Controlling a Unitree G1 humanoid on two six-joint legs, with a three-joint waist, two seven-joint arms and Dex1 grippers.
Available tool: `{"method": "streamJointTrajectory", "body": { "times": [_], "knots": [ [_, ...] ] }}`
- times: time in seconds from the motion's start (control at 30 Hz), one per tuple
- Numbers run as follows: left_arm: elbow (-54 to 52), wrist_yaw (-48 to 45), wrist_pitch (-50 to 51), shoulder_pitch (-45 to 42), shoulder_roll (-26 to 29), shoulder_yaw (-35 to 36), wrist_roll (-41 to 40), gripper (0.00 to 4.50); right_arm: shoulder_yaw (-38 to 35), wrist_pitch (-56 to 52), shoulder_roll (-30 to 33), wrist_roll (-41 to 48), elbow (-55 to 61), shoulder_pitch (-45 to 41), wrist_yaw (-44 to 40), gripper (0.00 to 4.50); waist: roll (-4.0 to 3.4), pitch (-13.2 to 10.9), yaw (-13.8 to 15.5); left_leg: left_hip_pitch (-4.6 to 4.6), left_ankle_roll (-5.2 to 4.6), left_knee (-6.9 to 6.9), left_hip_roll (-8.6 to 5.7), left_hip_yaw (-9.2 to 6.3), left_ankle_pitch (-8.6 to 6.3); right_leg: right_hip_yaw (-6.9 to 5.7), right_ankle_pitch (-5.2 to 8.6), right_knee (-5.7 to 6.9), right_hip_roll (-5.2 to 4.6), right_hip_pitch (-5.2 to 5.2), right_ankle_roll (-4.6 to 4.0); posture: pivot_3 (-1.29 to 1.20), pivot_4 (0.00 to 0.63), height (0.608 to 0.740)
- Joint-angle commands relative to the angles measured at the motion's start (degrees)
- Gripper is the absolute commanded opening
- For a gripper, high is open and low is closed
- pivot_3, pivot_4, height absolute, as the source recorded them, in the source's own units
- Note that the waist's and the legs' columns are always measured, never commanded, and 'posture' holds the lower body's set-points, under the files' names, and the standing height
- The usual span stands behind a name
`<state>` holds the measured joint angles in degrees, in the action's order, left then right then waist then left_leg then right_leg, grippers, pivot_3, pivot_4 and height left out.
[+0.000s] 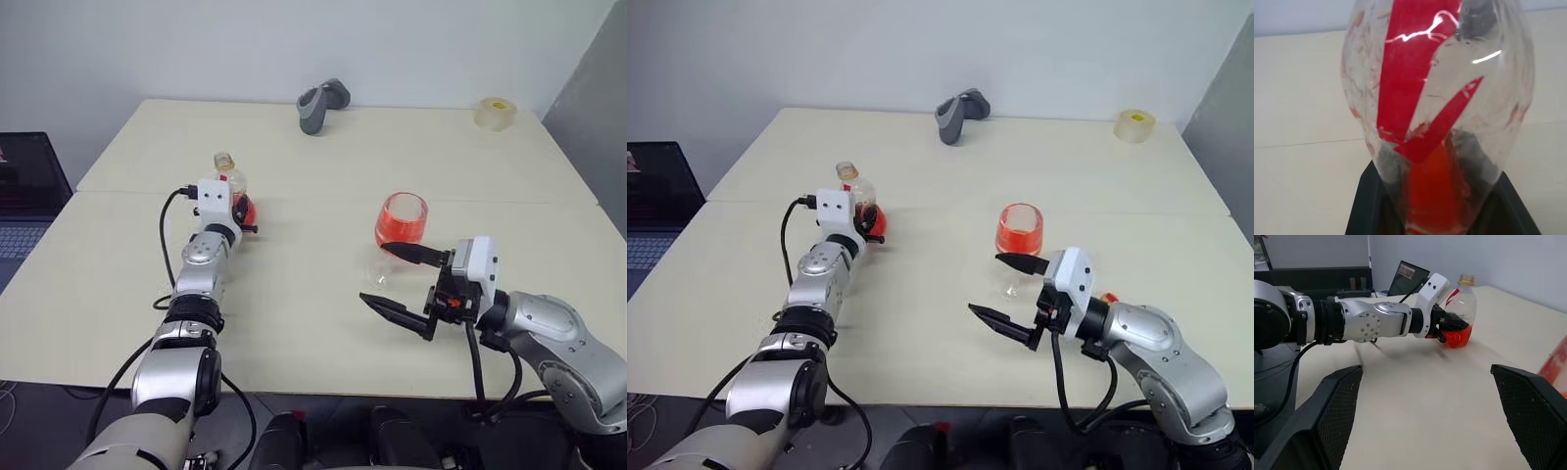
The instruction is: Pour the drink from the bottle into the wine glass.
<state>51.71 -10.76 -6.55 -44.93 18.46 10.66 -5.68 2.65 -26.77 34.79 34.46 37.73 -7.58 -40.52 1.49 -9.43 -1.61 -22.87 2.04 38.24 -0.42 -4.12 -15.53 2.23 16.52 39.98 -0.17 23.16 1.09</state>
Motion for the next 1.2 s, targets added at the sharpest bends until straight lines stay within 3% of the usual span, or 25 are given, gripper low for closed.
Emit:
{"method": "streamJointTrajectory", "body": {
  "times": [0.03, 0.27, 0.53, 0.7, 0.9, 1.2],
  "knots": [
    [-2.0, -0.5, -0.8, 1.7, 0.2, 1.1, -1.1, 2.27, -0.1, 1.0, -0.2, -0.2, 1.3, -0.5, -0.6, 4.50, -0.01, 0.0, 0.0, 0.01, 0.00, 0.00, 0.00, 0.00, 0.00, 0.01, 0.00, 0.00, 0.00, 0.00, 0.00, 0.00, 0.150, 0.740],
    [-13.0, -3.3, 0.9, 8.0, -0.4, 0.7, -2.9, 4.48, -0.2, 1.4, 1.0, -0.6, 3.2, 1.8, -1.4, 4.50, -0.01, 0.0, 0.0, -0.01, 0.00, -0.01, 0.01, -0.02, 0.00, 0.06, 0.00, 0.00, -0.01, 0.00, 0.00, 0.00, 0.150, 0.740],
    [-40.8, -1.7, 11.9, 22.6, -0.1, 1.6, -4.7, 4.48, -2.3, 4.6, 2.2, -3.5, 3.7, 8.8, -2.0, 4.50, 0.00, 0.0, 0.1, 0.00, 0.00, -0.02, 0.04, -0.02, 0.00, 0.10, 0.00, -0.01, -0.02, -0.02, 0.00, 0.00, 0.150, 0.740],
    [-59.5, -0.9, 21.5, 34.5, -2.6, 0.8, -7.6, 4.48, -5.9, 13.0, -3.0, -10.0, -5.6, 14.2, 2.8, 4.50, 0.07, 0.2, 0.2, 0.05, 0.01, -0.03, 0.04, 0.00, 0.00, 0.12, 0.00, -0.05, -0.05, -0.10, 0.00, 0.00, 0.150, 0.740],
    [-65.2, 1.5, 22.5, 38.8, -4.7, -0.5, -5.5, 4.48, -11.0, 18.4, -6.2, -11.1, -14.5, 17.1, 4.0, 4.50, 0.02, 0.2, 0.8, 0.10, 0.00, -0.03, 0.00, 0.02, 0.00, 0.13, 0.00, -0.05, -0.06, -0.14, 0.00, 0.00, 0.150, 0.740],
    [-66.4, 4.1, 20.6, 40.9, -5.4, 0.4, -3.9, 4.48, -16.4, 22.0, -11.4, -11.9, -23.9, 10.1, 10.9, 4.50, -0.15, 0.2, 1.0, 0.78, -0.01, -0.27, 0.04, 0.10, -0.02, 0.19, 0.02, -0.27, -0.01, -0.77, -0.03, 0.00, 0.150, 0.740]
  ]
}}
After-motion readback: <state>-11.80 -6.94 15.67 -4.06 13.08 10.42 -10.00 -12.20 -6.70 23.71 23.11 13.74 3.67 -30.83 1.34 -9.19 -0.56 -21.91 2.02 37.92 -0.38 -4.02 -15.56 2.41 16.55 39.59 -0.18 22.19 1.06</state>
